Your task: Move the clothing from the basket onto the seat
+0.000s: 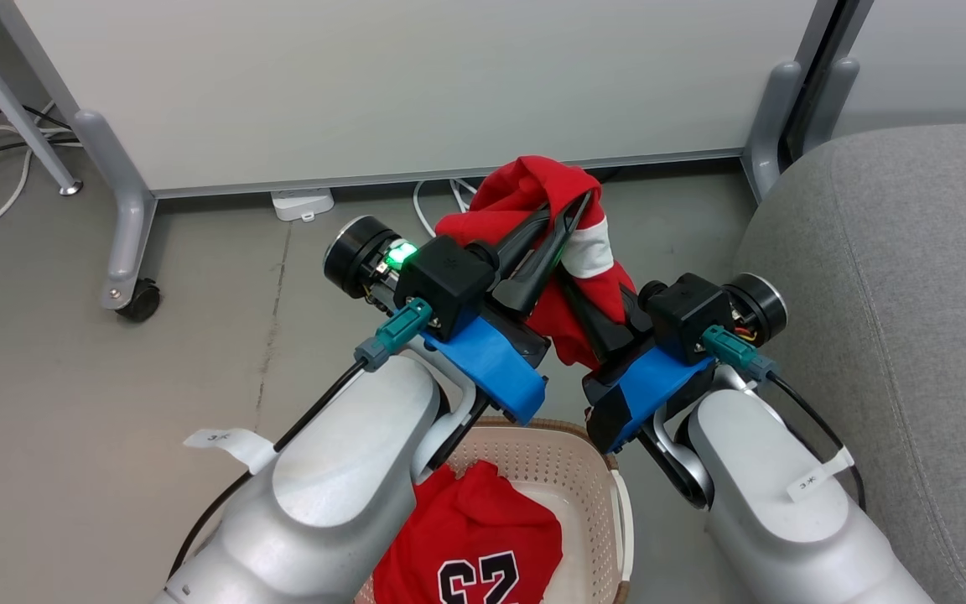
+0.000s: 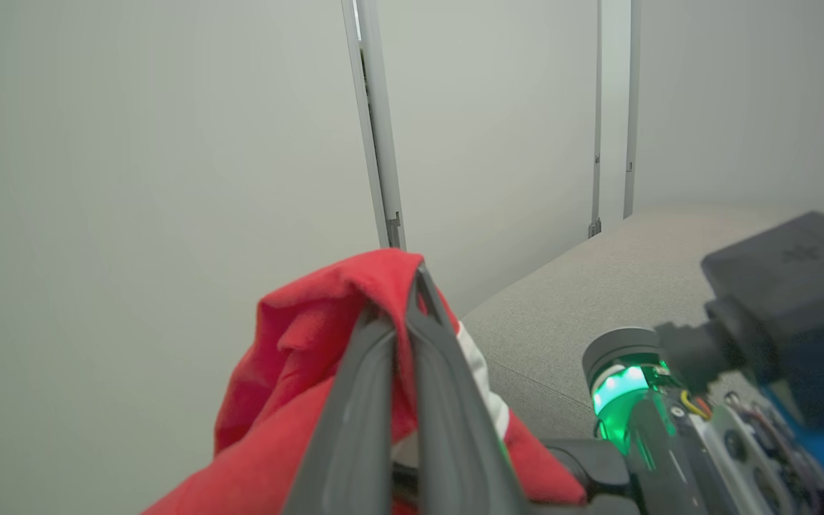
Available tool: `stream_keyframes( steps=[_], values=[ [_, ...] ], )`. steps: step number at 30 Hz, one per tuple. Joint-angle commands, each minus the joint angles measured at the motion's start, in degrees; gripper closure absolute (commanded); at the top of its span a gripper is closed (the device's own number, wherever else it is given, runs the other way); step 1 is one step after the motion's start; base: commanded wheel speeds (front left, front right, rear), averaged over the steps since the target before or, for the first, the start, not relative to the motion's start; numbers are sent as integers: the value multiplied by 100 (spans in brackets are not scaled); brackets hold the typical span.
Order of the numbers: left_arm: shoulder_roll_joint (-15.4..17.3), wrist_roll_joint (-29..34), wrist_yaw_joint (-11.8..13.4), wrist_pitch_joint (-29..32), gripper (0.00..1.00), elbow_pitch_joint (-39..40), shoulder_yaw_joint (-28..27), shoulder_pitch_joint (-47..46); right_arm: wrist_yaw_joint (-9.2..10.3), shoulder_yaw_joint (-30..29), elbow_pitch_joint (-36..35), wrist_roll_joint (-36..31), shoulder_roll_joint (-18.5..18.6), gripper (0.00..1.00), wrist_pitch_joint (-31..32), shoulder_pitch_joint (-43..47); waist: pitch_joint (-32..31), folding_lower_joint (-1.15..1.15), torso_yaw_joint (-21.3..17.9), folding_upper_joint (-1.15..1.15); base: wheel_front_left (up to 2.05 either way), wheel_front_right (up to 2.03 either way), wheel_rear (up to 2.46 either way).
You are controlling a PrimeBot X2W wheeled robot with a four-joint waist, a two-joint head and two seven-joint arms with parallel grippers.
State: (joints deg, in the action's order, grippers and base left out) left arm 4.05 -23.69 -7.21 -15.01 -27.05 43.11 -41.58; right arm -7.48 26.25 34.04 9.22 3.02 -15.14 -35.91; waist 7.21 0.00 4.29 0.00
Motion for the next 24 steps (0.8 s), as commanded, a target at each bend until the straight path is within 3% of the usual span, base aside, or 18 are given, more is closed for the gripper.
stream_keyframes(
  steps=[1,3,4,5,24],
  values=[
    [9,13,-42,-26,100,-19,-35,-44,-3,3,-29,32,-19,100,-2,0,2,0,2,0,0,0,0],
    [8,-32,-42,-22,100,-62,-55,-33,-3,3,-25,41,-19,100,-2,-7,8,0,4,0,0,0,0],
    [3,-60,-42,-21,26,-91,-72,-26,-3,4,-26,45,-19,100,-2,-10,10,0,6,0,0,0,0],
    [-5,-111,-42,-21,0,-112,-94,-10,-3,4,-25,45,-18,100,-2,-11,11,0,6,0,0,0,0],
    [12,11,-9,-21,0,-301,-165,99,-3,-367,-233,116,6,100,-3,79,86,0,-57,0,0,0,0]
  ],
)
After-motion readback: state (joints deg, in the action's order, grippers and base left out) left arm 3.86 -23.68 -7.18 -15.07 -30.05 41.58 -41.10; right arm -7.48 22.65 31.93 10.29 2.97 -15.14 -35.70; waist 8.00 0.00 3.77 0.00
